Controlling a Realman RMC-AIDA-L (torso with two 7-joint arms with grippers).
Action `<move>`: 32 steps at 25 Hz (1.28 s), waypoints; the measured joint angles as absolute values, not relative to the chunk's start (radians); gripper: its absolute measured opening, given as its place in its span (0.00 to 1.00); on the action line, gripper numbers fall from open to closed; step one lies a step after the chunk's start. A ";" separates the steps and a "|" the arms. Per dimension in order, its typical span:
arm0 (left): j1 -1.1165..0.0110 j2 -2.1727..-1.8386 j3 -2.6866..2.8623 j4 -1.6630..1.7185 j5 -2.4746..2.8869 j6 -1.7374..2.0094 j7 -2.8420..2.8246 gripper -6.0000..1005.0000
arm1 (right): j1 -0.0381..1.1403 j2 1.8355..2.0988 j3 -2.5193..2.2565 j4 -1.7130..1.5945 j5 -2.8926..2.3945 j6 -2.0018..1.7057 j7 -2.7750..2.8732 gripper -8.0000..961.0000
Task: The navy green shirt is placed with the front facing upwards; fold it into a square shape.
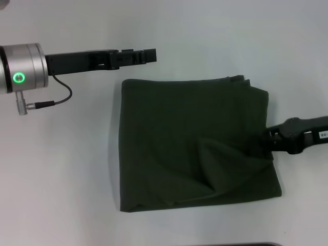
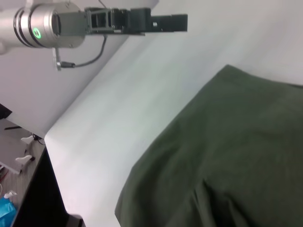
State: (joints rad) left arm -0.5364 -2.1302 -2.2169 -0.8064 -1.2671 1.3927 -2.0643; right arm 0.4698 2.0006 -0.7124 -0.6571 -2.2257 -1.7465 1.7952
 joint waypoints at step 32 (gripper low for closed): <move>-0.526 -2.115 -2.217 -0.796 -1.267 1.391 -2.060 0.92 | 0.623 2.059 -0.888 -0.622 -2.235 -1.592 1.873 0.47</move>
State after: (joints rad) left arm -0.5261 -2.1151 -2.2175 -0.7961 -1.2670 1.3912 -2.0598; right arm 0.6232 2.0587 -0.8881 -0.6222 -2.2351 -1.5916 1.8728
